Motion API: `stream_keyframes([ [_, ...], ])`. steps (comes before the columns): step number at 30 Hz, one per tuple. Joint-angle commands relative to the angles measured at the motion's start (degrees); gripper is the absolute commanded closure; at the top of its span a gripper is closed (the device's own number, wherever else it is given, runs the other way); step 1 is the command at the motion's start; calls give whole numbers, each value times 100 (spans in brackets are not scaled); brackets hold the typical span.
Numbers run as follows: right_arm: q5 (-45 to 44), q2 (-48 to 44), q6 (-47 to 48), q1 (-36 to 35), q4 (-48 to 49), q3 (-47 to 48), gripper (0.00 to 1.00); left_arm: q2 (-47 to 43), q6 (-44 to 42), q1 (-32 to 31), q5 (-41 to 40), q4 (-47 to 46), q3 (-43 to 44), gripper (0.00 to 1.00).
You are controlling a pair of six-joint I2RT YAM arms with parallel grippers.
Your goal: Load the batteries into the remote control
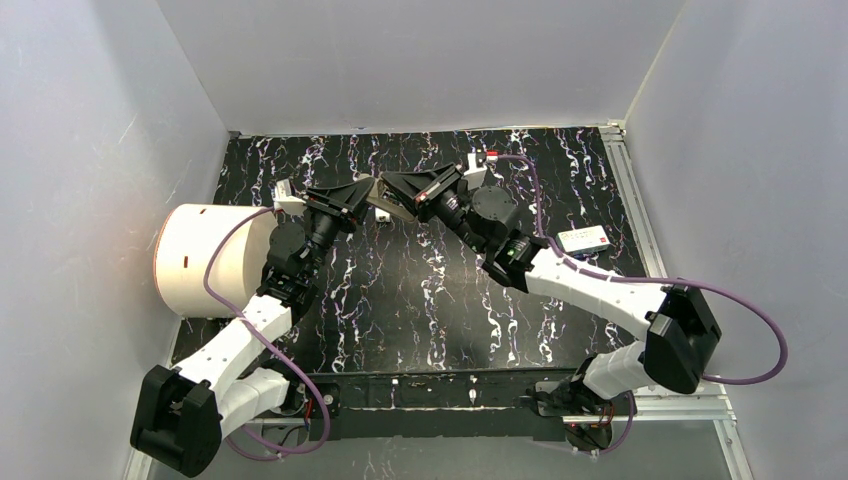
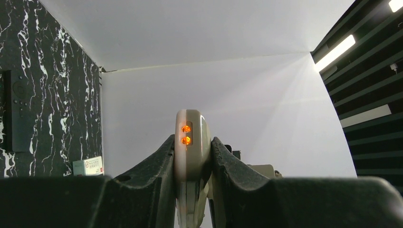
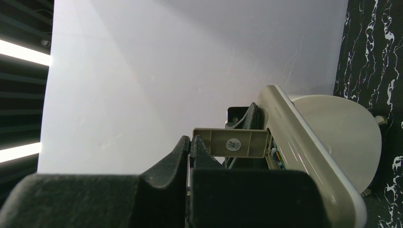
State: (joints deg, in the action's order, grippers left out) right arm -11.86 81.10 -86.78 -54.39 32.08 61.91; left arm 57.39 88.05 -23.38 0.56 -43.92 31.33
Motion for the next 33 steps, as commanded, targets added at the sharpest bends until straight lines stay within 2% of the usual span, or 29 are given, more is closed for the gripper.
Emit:
stream_keyframes([
  [1,-141,-266,157,-4,183,-285,91,-143,63,-13,-56,-319,22,100],
  [33,-242,-675,15,-8,446,-1020,74,-132,125,-11,-56,-320,-9,100],
])
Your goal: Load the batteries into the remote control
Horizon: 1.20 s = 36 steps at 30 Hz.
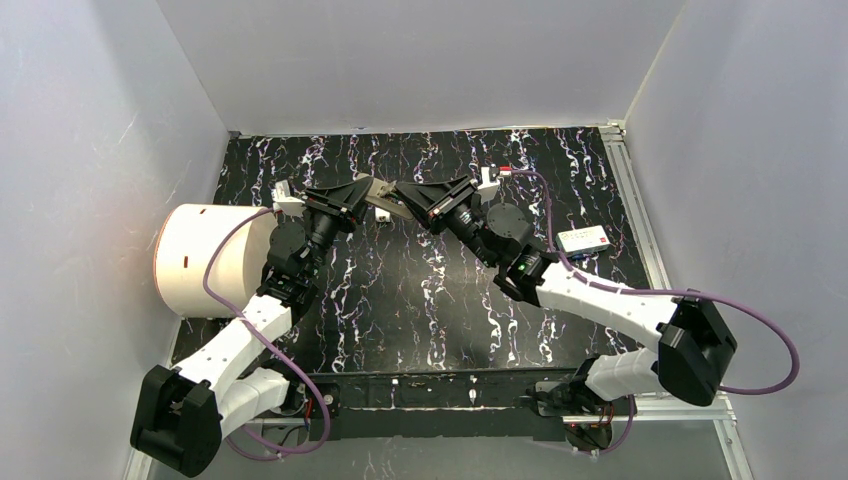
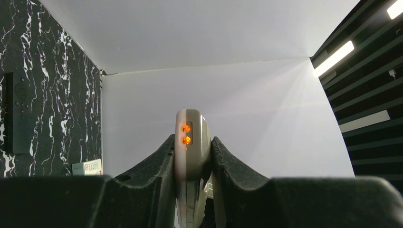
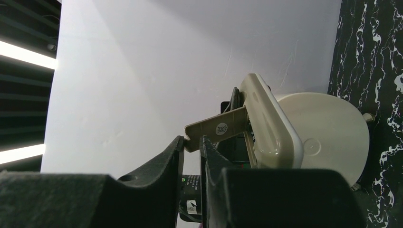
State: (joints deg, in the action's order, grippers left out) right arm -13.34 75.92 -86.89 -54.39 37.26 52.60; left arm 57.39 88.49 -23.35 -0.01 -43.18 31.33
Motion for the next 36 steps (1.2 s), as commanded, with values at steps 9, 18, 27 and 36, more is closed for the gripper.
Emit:
stream_keyframes([
  [9,-195,-354,30,-5,-198,-170,71,-114,59,-14,-58,-393,-52,100],
  [18,-298,-529,75,-11,-371,-222,71,-131,33,-16,-119,-385,-66,100],
  [27,-413,-728,191,-9,-603,-241,68,-111,-7,-15,-198,-290,-85,100],
  [36,-266,-695,276,-3,-1330,-13,51,-120,-94,-14,-196,-290,-110,100],
])
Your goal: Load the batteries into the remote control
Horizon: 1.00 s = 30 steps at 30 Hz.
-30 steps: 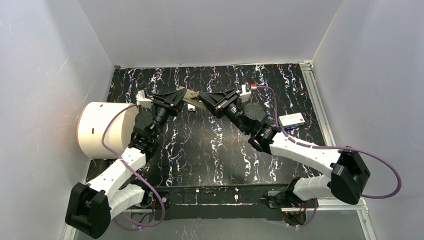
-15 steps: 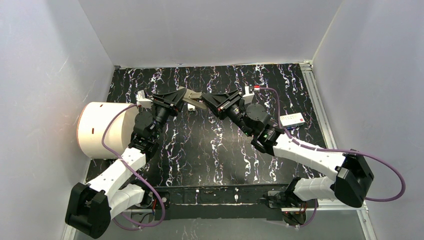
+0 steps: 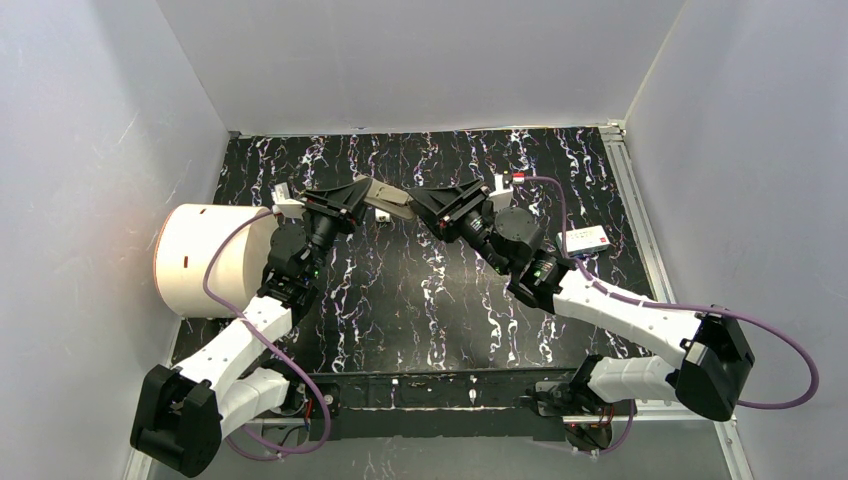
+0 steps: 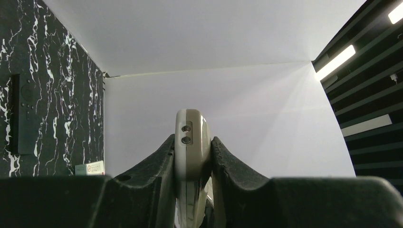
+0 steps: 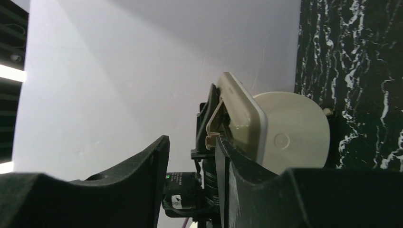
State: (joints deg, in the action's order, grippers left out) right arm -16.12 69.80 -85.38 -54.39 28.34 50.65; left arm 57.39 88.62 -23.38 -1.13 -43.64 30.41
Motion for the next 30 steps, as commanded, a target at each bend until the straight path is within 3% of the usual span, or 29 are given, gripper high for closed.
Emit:
stream_keyframes([
  [1,34,-74,161,3,-625,244,50,-129,-163,-14,-63,-242,-18,100],
  [9,181,-72,528,43,-1598,600,53,-170,-578,-14,113,-242,-49,100],
  [15,171,-97,620,61,-1949,645,66,-237,-636,-2,348,-216,-148,100],
  [18,136,-107,649,76,-2068,683,67,-274,-642,-3,367,-221,-172,100],
  [30,53,-442,769,83,-2228,670,41,-208,-573,66,338,-220,-186,100],
])
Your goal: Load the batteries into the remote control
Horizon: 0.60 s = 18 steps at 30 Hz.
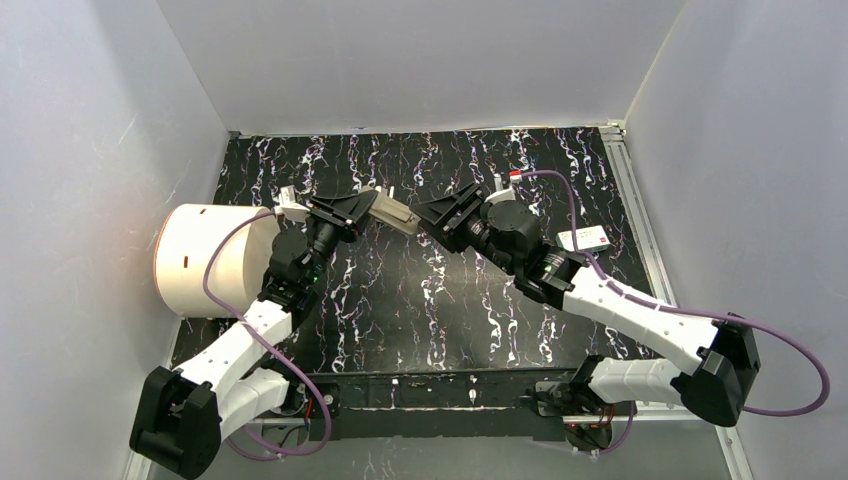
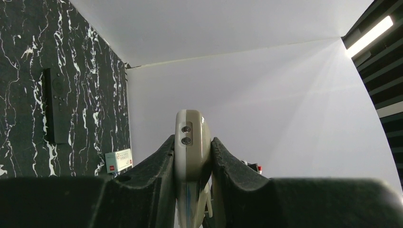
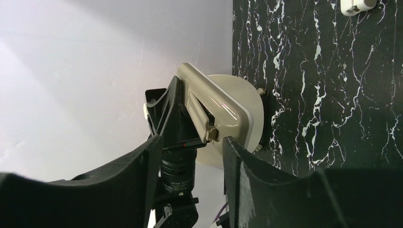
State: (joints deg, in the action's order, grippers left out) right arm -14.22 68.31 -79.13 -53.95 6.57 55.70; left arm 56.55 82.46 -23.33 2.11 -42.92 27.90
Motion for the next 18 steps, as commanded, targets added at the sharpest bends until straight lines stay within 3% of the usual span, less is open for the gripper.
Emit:
stream_keyframes([
  [1,-107,-345,150,47,18,128,37,-109,47,67,25,-289,74,100],
  [4,-14,-528,210,42,342,-65,27,-75,58,124,100,-291,105,100],
  [10,59,-855,468,43,49,-278,3,49,319,275,537,-288,224,100],
  [15,832,-898,655,89,1634,-1000,1,210,716,301,1117,-298,308,100],
  [18,1217,-761,755,102,1867,-1022,1,278,857,320,1477,-416,262,100],
])
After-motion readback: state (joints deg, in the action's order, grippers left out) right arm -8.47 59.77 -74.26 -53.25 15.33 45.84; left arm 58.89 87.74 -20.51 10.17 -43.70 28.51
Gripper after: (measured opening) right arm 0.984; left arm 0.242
